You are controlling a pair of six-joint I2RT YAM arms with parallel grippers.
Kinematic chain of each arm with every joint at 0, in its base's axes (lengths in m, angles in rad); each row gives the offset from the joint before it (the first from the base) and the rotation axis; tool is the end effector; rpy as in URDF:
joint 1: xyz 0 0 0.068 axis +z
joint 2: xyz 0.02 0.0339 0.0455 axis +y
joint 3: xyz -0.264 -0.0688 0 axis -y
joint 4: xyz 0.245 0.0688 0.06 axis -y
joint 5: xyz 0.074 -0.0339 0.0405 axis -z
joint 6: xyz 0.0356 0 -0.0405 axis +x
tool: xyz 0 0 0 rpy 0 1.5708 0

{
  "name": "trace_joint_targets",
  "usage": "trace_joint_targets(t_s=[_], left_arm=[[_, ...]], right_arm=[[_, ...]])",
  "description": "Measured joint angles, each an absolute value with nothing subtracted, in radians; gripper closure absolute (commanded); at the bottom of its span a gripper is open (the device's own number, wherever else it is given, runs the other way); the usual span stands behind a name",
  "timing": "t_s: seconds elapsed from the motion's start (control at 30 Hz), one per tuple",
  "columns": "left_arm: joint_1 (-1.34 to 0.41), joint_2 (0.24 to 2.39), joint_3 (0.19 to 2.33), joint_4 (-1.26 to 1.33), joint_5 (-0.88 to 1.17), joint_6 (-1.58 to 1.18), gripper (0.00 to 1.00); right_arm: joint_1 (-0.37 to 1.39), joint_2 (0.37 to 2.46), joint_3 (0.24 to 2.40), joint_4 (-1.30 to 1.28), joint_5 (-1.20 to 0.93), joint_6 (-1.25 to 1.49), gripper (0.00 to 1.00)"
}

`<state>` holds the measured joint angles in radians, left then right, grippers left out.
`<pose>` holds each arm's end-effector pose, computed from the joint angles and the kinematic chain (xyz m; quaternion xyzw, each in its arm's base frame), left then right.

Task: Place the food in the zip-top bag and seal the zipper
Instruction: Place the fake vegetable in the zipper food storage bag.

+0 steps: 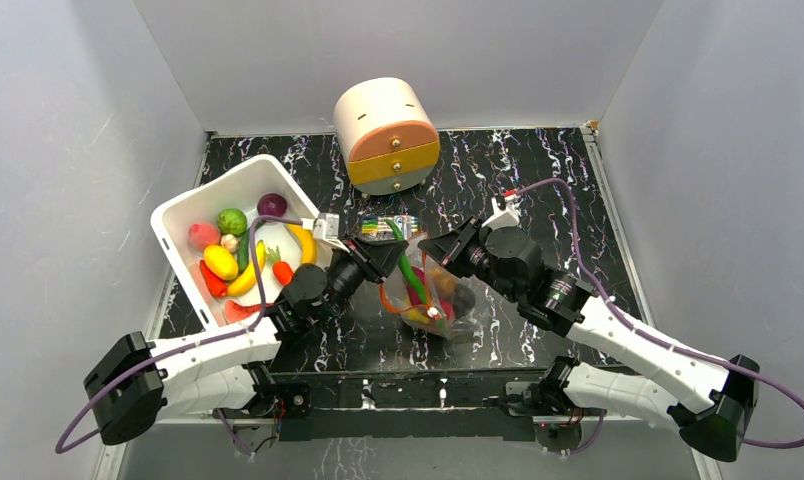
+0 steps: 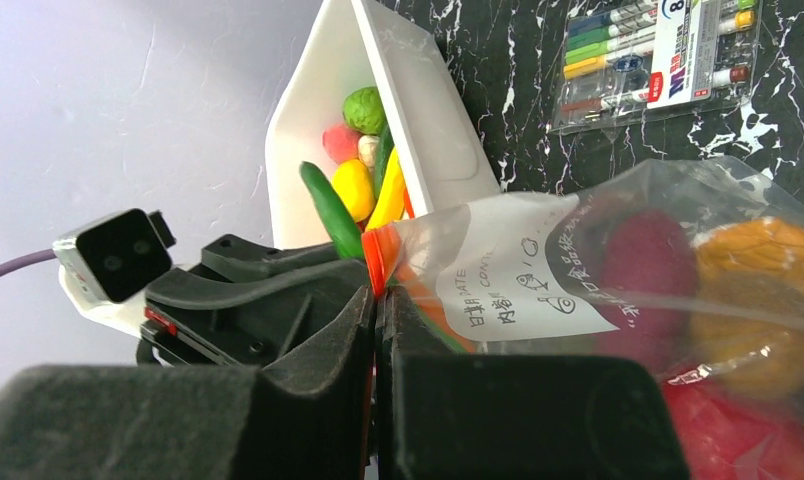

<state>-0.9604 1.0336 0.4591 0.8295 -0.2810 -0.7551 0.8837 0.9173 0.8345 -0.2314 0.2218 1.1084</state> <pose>0.1387 -0.1811 0.2848 -0.0482 0.6136 -0.5366 0.5773 0.1405 0.1589 0.3290 0.1548 0.7917 0.4416 0.3927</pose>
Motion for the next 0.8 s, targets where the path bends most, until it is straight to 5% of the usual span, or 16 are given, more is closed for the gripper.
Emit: trace_joint_targets(t_s=[0.33,0.43,0.8], left_arm=[[-1.012,1.056,0.440,0.821,-0.341,-0.741,0.90],[-1.013,1.041,0.440,0.809,-0.344,-0.729,1.00],[-1.018,0.989,0.435,1.006,-0.311,-0.612,1.00]], right_arm=[[0.884,0.925,0.834,-0.220,0.241,1.110,1.00],[0.884,0.925,0.836,-0.220,0.254,1.110,1.00],[0.884,0.911,0.831,-0.165,0.274,1.208,1.00]])
